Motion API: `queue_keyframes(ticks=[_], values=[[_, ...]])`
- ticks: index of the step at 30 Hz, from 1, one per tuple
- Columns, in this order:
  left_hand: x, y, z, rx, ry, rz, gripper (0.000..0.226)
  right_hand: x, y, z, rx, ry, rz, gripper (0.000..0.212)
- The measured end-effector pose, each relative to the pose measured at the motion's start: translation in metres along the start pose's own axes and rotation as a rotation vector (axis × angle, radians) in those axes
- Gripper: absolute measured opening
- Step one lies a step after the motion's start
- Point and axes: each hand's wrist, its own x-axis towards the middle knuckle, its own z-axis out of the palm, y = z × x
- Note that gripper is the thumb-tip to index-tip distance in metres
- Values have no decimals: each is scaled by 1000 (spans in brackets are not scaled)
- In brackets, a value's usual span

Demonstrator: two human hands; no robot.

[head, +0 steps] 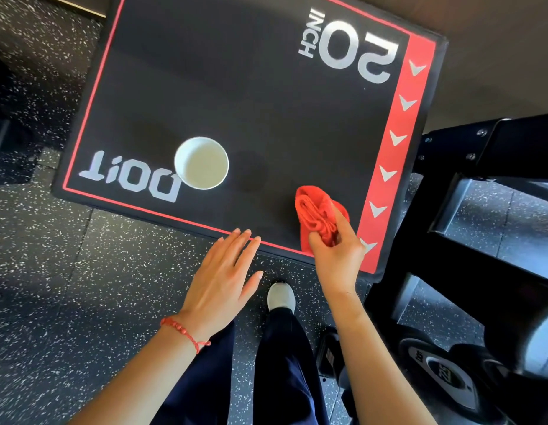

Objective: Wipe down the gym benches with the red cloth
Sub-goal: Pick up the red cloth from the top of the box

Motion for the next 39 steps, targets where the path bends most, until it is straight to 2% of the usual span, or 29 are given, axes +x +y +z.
queue_keyframes(ticks=[7, 14, 18, 22, 29, 33, 39], values=[[-1, -4, -4, -11, 3, -12, 60, -10, 0, -5, 330, 9, 125, 27], [1, -1, -6, -16, -28, -25, 63, -6, 0, -9, 391, 17, 114, 27], [2, 3, -6, -34, -14, -23, 56, -10, 0, -3, 299, -18, 110, 38], [1, 3, -5, -44, 4, -25, 52, -17, -6, 10, 69, -49, -63, 51], [-6, -6, -3, -61, -23, -57, 53, -25, 11, 41, -212, -81, -347, 54], [-10, -12, -3, -56, -26, -79, 54, -29, 22, 52, -311, -52, -462, 55], [-14, -20, -4, -70, -12, -96, 53, -25, 30, 59, -428, -93, -550, 67]])
